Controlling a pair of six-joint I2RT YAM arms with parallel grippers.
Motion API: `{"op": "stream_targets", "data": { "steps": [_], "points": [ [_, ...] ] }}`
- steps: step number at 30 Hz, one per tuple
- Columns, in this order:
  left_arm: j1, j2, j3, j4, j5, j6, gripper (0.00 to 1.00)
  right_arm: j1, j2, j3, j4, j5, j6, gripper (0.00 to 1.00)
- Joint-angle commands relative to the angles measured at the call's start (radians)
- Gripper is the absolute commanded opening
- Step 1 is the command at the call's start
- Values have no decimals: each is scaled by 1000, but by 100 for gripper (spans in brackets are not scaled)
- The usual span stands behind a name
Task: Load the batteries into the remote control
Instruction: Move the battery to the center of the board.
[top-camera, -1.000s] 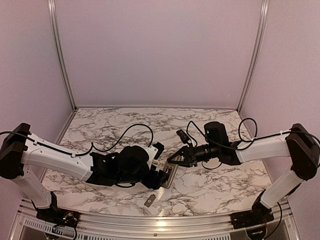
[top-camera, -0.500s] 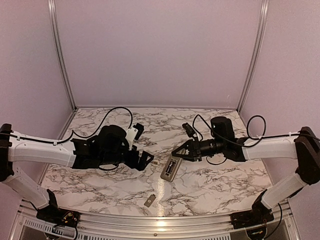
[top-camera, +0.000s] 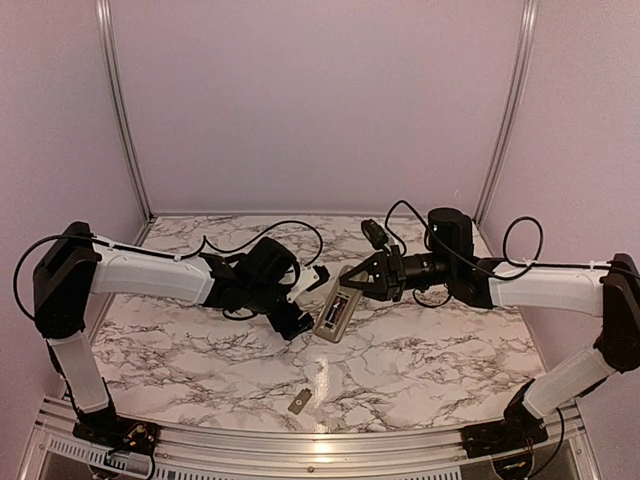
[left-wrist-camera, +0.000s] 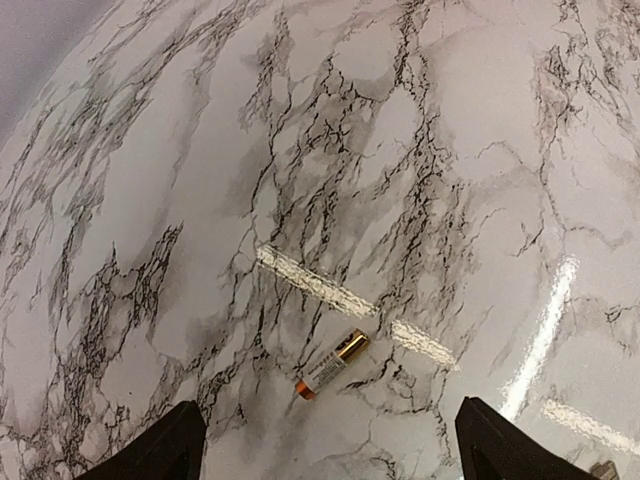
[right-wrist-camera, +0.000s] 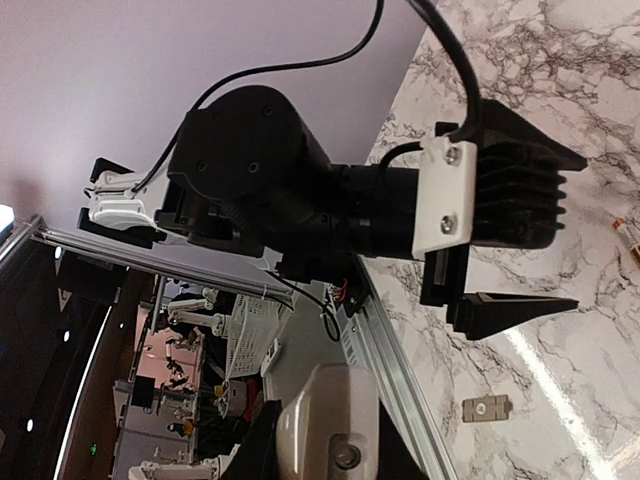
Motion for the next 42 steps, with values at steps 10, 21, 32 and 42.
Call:
{"op": "stream_targets", "data": {
  "steps": [10,21,32,42],
  "points": [
    [73,182,109,-64,194,263,85,-20,-2,40,403,-97,419,0],
    [85,257,164,-57,177,277,81,-62,1,64,489,-95,485,0],
    [104,300,176,-100,219,255,51,-106,-32,49,305,-101,336,0],
    [111,265,110,-170,210,107,17,-121,-46,61,20,-64,49,0]
  ]
}}
